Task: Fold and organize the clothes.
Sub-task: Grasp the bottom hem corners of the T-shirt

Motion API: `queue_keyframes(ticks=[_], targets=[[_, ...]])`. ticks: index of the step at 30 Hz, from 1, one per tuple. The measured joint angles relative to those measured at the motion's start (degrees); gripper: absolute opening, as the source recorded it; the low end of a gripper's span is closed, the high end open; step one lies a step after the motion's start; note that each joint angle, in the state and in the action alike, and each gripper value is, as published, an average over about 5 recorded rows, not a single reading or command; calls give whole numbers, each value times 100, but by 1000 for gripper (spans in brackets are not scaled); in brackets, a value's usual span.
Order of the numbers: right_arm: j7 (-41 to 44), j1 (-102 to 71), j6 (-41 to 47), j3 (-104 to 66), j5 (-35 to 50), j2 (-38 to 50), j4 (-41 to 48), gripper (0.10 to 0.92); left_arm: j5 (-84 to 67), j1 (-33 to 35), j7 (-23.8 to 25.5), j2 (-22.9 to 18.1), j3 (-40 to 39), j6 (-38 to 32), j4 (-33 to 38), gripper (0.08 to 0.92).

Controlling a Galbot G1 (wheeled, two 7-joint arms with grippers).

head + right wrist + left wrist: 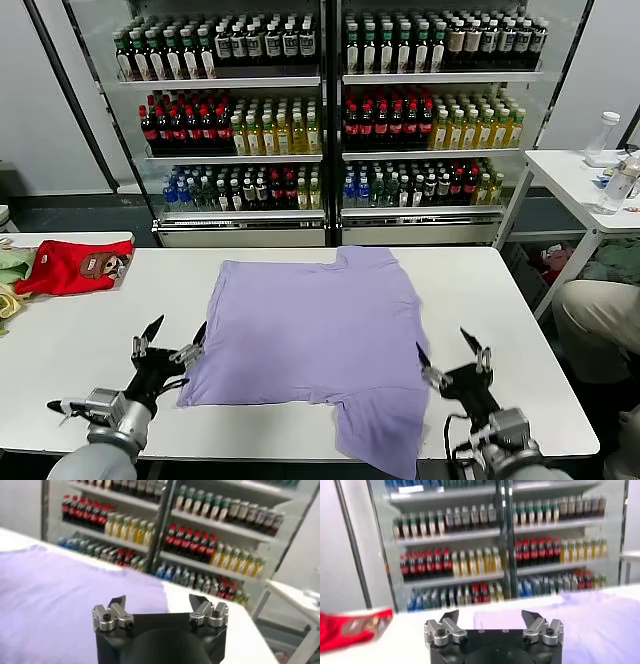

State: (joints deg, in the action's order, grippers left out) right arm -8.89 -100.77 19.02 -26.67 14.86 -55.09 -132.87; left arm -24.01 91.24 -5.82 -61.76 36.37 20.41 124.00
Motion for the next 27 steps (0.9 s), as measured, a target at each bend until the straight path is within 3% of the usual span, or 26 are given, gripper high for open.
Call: queue_keyframes(ticks=[11,27], targets=[[-180,-499,120,148,300,126,-107,823,-124,531,-142,48,100,696,137,823],[-445,-529,221,493,712,192,-21,823,-204,558,-1,-22,283,1006,-131,823]])
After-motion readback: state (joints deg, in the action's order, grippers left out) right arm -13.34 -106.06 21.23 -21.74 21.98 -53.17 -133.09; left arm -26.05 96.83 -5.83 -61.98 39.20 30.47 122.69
